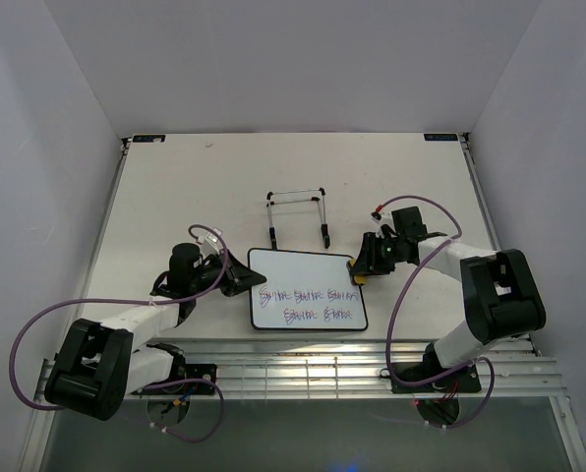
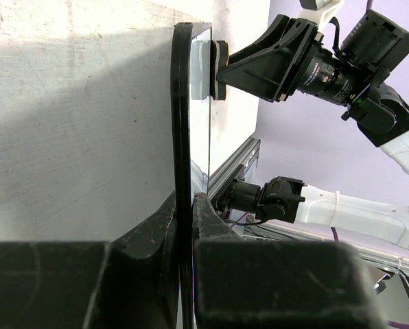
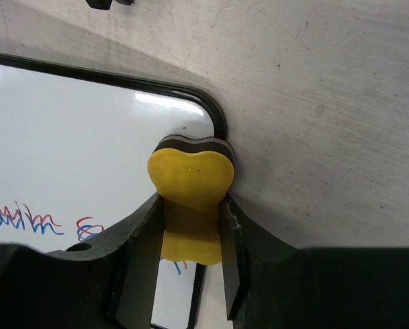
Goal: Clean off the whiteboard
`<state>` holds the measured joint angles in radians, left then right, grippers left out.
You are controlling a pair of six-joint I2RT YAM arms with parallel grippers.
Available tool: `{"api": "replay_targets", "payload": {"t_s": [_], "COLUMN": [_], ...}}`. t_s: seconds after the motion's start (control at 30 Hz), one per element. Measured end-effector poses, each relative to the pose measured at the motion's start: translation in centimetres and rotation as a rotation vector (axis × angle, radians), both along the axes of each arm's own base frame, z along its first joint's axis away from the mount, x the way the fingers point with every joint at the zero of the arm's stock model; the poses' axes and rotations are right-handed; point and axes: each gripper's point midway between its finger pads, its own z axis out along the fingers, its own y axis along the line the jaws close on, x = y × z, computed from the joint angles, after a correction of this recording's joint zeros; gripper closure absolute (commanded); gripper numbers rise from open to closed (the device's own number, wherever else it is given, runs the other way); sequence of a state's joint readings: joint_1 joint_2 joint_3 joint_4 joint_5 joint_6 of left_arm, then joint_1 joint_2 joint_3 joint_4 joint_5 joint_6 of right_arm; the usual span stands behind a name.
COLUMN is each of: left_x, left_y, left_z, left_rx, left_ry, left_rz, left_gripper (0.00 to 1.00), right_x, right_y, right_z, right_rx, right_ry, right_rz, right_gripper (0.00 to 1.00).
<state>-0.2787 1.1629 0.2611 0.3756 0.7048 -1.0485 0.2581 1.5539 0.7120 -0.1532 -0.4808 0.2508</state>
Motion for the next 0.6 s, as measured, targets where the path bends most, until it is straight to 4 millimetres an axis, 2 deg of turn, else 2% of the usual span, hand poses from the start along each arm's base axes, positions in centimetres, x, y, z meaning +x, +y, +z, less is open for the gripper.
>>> {"api": "replay_targets", "payload": {"t_s": [0.17,0.27,0.4,0.5,0.6], "left_x": [0.0,-0.1,0.0,0.1,0.1], "left_y": [0.1,0.2,0.2,0.2,0.3], "left_z": [0.0,-0.1,-0.1,0.0,0.0], "left_rx": [-0.001,-0.002,-0.003,-0.003,-0.003], "left_ry": [-0.001,0.000,0.002,-0.001,-0.001], "left_rz": [0.006,0.016,0.025,0.030,0.033], "left_gripper": [1.00,1.00,1.00,1.00,1.00], "right_x": [0.1,-0.1,0.1,0.3,-0.7], "right_y": [-0.2,-1.2,-1.6,0.3,4.1], "right_z": [0.1,0.3,2.4,4.6,6.2], "right_rx": [-0.020,-0.084,-0.123,-0.113,-0.081], "right_ry": [-0.006,-0.006,-0.053,-0.127,-0.171], "right_rz": [-0.002,-0.022,-0.030,0.015,0.111], "right_gripper": [0.69,0.69,0.69,0.69,0.69]}}
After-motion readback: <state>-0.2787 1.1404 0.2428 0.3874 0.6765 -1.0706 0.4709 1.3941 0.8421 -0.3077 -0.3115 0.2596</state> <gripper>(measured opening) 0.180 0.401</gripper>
